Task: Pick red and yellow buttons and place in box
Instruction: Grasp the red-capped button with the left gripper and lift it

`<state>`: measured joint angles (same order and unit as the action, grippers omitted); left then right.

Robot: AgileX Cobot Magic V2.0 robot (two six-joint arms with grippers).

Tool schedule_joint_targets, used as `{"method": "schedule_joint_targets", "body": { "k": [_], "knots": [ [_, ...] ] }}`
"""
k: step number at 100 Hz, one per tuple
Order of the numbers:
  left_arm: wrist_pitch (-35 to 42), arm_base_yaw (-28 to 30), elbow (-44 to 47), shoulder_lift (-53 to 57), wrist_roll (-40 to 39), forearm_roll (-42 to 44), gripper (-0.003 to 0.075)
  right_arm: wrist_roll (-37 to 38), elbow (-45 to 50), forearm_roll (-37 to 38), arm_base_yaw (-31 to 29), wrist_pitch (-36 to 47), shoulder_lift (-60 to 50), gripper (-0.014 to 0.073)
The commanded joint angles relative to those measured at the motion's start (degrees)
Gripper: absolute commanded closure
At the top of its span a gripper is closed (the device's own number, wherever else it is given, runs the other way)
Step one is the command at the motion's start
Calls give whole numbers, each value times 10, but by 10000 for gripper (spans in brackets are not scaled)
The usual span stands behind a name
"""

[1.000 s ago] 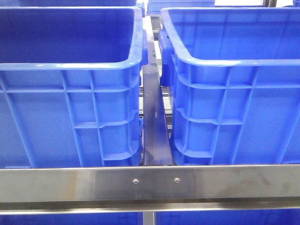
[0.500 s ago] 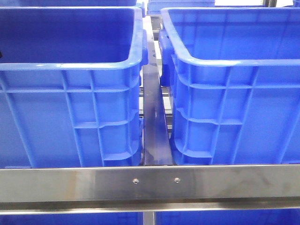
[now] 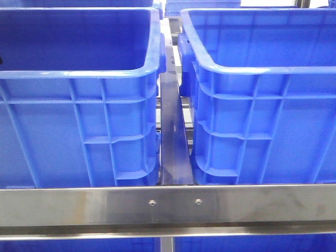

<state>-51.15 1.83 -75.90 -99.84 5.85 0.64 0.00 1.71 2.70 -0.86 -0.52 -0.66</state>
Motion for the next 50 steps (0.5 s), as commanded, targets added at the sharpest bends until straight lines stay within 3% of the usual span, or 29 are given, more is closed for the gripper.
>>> {"method": "schedule_joint_targets", "body": {
  "k": [1,27,50],
  "knots": [
    [13,-3,-17,55,15,-3,565,0,-10,6,-2,43,-12,661],
    [-4,-26,-17,148,139,-29,565,0,-10,6,-2,43,-12,661],
    [-11,-91,-17,203,286,-141,565,0,-10,6,-2,43,-12,661]
  ]
}}
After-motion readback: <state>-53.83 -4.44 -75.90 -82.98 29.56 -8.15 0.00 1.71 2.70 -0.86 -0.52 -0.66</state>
